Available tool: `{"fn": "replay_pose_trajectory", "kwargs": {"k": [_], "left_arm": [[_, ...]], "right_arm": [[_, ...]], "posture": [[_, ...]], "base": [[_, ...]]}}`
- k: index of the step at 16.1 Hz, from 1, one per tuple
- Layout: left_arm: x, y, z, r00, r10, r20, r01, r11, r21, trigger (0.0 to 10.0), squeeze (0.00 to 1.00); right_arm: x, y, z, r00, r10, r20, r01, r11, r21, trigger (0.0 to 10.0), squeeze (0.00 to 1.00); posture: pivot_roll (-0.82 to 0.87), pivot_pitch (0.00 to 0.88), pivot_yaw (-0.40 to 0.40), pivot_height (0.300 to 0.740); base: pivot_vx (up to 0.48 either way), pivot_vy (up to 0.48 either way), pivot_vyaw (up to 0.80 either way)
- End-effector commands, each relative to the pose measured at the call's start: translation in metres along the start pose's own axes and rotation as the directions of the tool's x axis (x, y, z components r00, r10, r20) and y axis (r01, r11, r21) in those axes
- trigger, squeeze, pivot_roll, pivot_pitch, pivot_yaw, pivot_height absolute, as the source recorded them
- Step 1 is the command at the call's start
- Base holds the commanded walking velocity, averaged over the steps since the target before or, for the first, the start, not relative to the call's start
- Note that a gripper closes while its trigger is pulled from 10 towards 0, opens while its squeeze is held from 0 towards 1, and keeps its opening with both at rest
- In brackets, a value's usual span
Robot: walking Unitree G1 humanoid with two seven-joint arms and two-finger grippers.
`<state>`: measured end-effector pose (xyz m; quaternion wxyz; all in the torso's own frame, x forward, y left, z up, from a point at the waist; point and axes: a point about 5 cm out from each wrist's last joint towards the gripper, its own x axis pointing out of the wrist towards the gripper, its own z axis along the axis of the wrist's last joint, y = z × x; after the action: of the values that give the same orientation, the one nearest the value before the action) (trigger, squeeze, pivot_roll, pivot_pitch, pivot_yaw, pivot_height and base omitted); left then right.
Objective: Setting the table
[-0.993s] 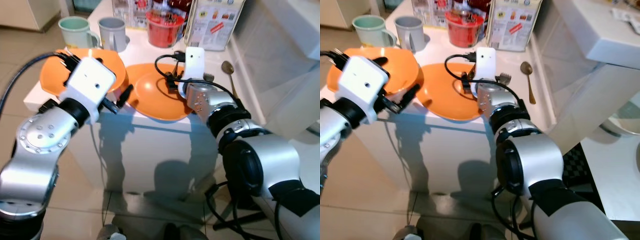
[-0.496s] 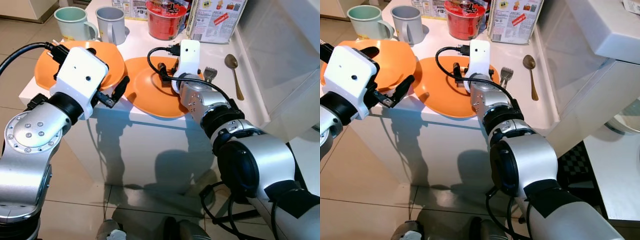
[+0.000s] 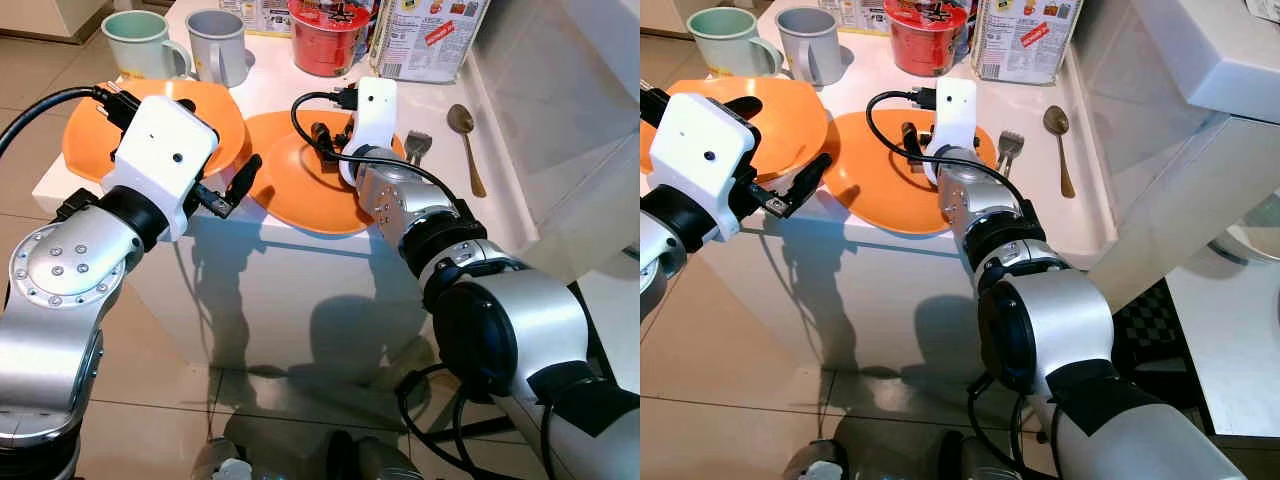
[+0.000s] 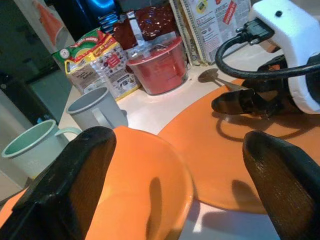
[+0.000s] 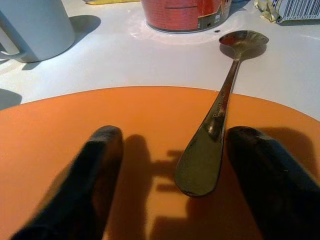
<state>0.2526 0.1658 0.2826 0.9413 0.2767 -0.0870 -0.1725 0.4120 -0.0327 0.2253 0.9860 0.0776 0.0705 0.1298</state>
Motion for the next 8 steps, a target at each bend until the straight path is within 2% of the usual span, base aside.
{"fn": "replay_pose_trajectory", "kwargs": {"k": [1,8], "left_arm": [[-0.0014,-0.0047,0.0064,0.999,-0.043,0.028,0.043,0.999,-0.001,10.0,0.0],[-0.0001,-0.0034,0.0078,0.998,-0.044,0.036,0.044,0.999,-0.01,10.0,0.0]], "right_arm": [[-0.0003,-0.0028,-0.0041,1.0,-0.002,-0.006,0.003,1.0,0.017,0.0,0.0],[-0.0005,-0.0071,-0.0042,1.0,-0.016,-0.004,0.016,0.999,0.048,0.0,0.0]], "posture": [[0.25,0.207,-0.127,0.74],[0.25,0.202,-0.122,0.74]], "base": [[0.0,0.0,0.0],[0.0,0.0,0.0]]}}
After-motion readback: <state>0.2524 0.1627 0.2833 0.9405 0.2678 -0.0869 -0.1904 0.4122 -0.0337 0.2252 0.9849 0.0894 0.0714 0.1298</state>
